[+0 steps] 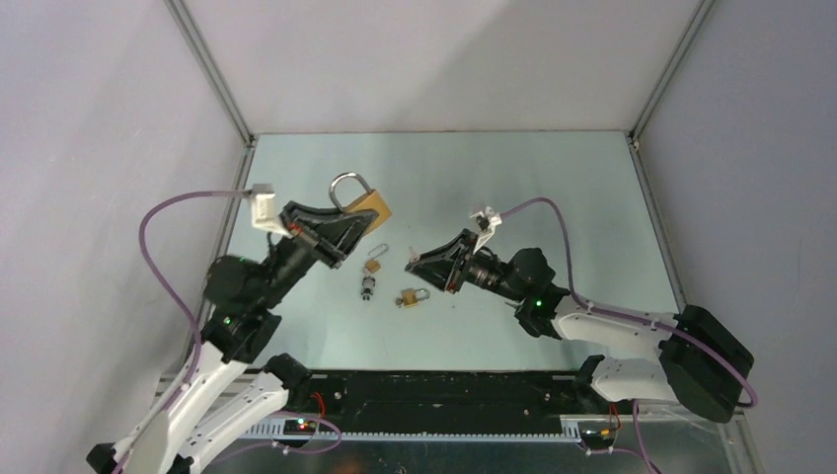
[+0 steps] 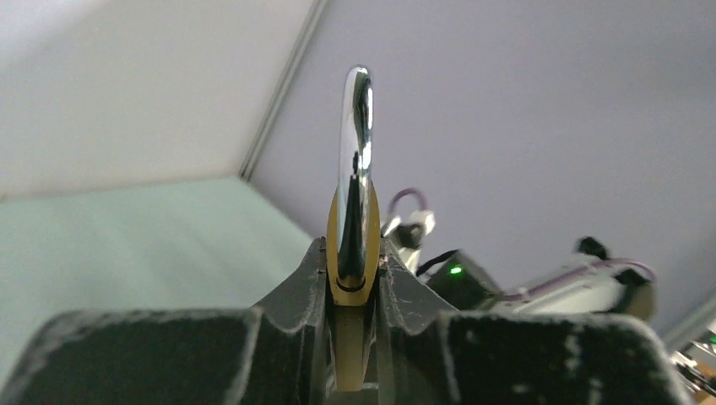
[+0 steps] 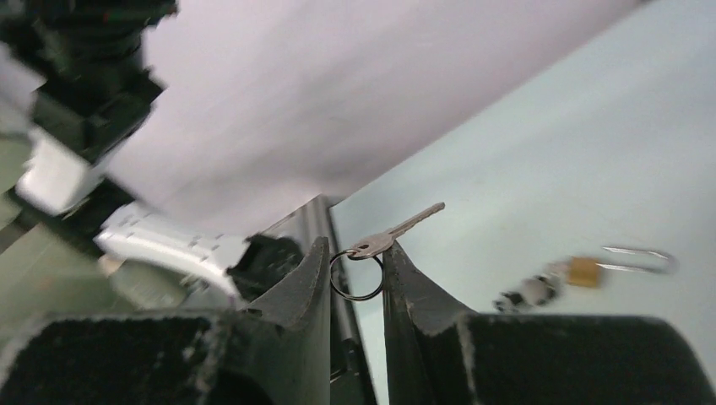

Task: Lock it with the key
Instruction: Place the lock at the center of the board.

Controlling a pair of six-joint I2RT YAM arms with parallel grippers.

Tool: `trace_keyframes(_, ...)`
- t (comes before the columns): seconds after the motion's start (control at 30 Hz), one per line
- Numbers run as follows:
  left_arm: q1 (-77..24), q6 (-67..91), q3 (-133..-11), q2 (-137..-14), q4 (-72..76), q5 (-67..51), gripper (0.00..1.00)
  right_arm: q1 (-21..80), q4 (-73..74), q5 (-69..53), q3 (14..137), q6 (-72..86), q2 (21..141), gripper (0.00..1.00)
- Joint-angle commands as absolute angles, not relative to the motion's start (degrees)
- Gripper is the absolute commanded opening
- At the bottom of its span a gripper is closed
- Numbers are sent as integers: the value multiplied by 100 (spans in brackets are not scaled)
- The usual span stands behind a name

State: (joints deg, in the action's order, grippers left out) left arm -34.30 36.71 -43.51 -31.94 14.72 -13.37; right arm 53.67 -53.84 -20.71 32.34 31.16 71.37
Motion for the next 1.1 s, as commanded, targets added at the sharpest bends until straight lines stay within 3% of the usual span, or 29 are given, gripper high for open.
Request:
trace_keyframes(0.0, -3410, 3751, -4937, -3947, 870, -518, 0, 4865, -4228, -291, 3200, 3517, 6635, 0)
trace_keyframes(0.13, -3310, 3768, -5715, -5527, -337, -274, 0, 3876, -3332, -355, 3229, 4043, 6589, 0)
trace_keyframes(0.23, -3056, 3881, -6294, -6618, -693, -912, 0, 3171, -2800, -720, 3565, 3975, 6805, 0)
trace_keyframes(0.53, -2833, 3476, -8156, -10198, -1078, -2395, 0, 2595, -1254, -1046, 5141, 3338, 8579, 0)
trace_keyframes(1.07, -2696, 4017, -9833, -12347, -1088, -2627, 1, 2555, -947, -794, 6331, 3260, 10564, 0)
